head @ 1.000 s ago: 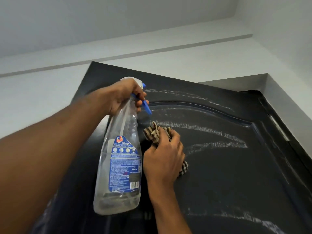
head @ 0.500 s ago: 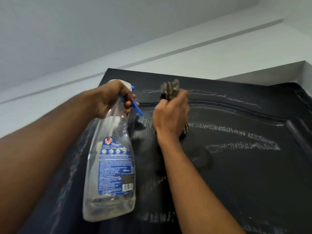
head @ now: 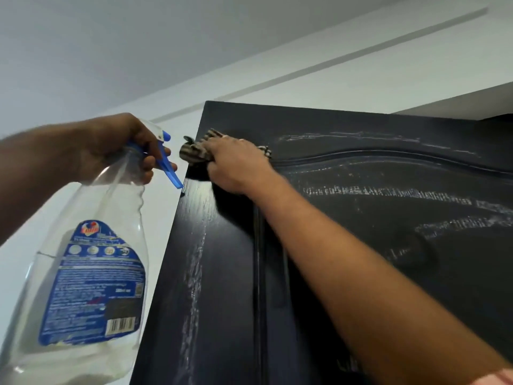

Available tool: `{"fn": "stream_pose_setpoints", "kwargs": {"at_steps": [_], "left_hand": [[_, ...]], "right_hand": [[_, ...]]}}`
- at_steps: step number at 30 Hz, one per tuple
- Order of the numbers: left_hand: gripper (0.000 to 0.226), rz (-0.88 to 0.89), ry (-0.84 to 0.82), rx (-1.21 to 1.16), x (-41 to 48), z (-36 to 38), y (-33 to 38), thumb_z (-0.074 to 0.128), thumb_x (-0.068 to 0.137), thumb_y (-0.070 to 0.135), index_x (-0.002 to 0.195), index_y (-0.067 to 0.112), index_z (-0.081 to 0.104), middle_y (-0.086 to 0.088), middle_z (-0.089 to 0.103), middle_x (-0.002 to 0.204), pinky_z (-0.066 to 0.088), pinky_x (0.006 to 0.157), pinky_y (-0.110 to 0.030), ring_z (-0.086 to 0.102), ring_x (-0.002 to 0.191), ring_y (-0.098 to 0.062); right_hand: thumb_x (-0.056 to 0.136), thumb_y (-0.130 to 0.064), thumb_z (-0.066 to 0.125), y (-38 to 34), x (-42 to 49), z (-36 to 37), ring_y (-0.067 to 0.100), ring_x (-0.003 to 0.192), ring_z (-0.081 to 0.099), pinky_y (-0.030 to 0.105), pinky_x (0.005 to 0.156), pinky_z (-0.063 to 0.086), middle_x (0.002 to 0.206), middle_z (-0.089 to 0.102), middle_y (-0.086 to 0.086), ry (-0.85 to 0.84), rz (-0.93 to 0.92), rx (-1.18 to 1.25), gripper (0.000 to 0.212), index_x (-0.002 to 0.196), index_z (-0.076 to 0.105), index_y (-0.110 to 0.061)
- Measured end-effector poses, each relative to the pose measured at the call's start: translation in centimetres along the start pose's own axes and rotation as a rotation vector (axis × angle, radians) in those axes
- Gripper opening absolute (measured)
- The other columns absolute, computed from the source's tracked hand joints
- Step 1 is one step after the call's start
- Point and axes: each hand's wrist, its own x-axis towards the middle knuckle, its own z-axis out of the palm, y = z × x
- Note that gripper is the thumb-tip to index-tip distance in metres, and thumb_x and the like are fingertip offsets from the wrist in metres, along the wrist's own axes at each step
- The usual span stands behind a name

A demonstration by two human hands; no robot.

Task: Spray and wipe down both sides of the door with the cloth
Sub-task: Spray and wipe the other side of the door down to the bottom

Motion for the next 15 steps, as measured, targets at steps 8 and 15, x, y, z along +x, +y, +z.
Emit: {"fn": "stream_pose_setpoints", "kwargs": {"at_steps": [8, 15], "left_hand": [[0.019, 0.067, -0.132, -0.028, 1.1, 1.4, 0.7, 0.039, 0.083, -0.001, 0.092, 0.004, 0.055, -0.021, 0.066, 0.087, 0.048, 0.042, -0.019, 0.044, 0.033, -0.009], [0.018, 0.086, -0.146, -0.068, 1.9, 2.3, 1.5, 0.036, 0.080, -0.002, 0.082, 0.004, 0.053, -0.019, 0.058, 0.086, 0.048, 0.042, -0.019, 0.046, 0.032, -0.013]], "right_hand": [[0.093, -0.023, 0.045, 14.9, -1.3, -3.4, 0.034, 0.121, 0.052, 0.043, 0.098, 0.043, 0.130, 0.059, 0.012, 0.153, 0.819, -0.030, 0.037, 0.127, 0.057, -0.017], [0.091, -0.025, 0.050, 3.7, 3.3, 0.2, 0.027, 0.118, 0.058, 0.037, 0.097, 0.045, 0.130, 0.062, 0.004, -0.017, 0.255, 0.042, 0.039, 0.128, 0.059, -0.030]]}}
